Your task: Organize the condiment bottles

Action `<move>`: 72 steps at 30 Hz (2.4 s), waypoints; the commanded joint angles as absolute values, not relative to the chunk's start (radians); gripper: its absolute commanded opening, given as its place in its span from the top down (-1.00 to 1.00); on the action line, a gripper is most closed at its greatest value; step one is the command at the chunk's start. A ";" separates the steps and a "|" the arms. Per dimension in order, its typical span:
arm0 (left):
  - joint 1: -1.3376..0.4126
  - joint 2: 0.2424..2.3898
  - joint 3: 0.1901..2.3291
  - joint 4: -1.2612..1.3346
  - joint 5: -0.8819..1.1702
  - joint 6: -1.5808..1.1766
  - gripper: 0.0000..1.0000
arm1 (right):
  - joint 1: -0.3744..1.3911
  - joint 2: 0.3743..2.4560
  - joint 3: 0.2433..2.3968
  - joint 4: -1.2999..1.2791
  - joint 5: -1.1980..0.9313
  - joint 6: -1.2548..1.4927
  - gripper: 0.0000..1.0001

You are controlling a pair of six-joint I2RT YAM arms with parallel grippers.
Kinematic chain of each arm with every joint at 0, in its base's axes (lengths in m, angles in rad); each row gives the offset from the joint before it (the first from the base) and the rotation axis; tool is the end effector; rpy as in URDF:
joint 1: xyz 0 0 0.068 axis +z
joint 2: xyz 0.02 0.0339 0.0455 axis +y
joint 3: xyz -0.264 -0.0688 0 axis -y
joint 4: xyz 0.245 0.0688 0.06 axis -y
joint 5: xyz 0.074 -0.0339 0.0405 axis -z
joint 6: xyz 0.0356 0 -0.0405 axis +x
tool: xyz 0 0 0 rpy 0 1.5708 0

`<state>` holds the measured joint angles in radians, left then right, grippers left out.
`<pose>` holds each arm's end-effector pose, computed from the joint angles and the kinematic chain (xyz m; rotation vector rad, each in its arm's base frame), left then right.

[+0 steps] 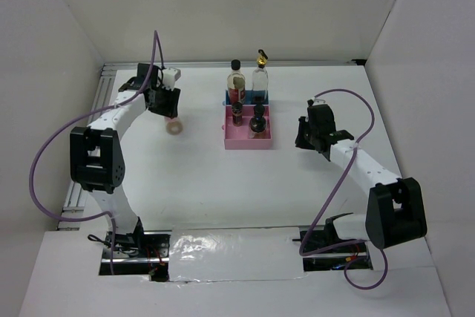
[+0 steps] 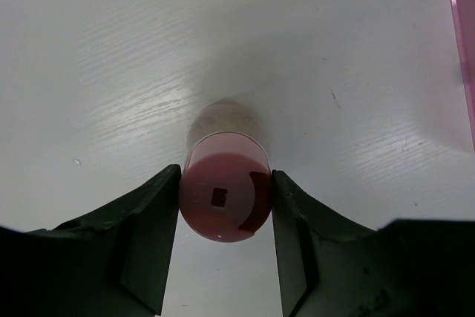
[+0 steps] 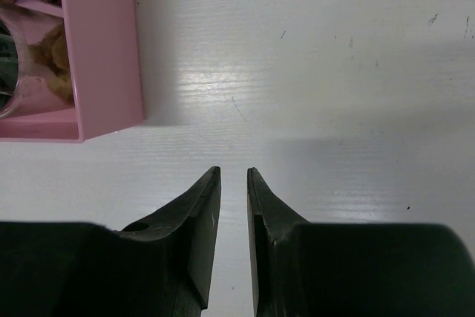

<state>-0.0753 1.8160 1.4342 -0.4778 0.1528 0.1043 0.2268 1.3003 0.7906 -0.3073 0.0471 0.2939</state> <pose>0.4035 -0.0359 0.2513 0.2859 2.4074 -0.1724 0.2611 0.0585 0.2209 0.1027 2.3929 0.1895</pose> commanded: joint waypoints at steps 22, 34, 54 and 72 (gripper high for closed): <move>-0.529 1.761 1.776 -0.772 0.312 0.201 1.00 | 0.229 1.275 0.790 -0.302 0.077 0.288 0.44; -0.614 1.841 1.776 -0.667 0.219 0.190 1.00 | 0.216 1.259 0.765 -0.301 0.072 0.295 0.44; -0.606 1.967 1.724 -0.557 0.183 0.207 1.00 | 0.209 1.259 0.764 -0.299 0.066 0.287 0.44; -0.568 1.982 1.706 -0.560 0.225 0.157 -0.63 | 0.198 1.224 0.741 -0.314 0.069 0.287 0.43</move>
<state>-0.5774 1.9900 1.6882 -0.5503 0.1925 0.1806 0.2085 1.2583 0.7448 -0.3172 0.0635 0.2939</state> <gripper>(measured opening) 0.786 0.283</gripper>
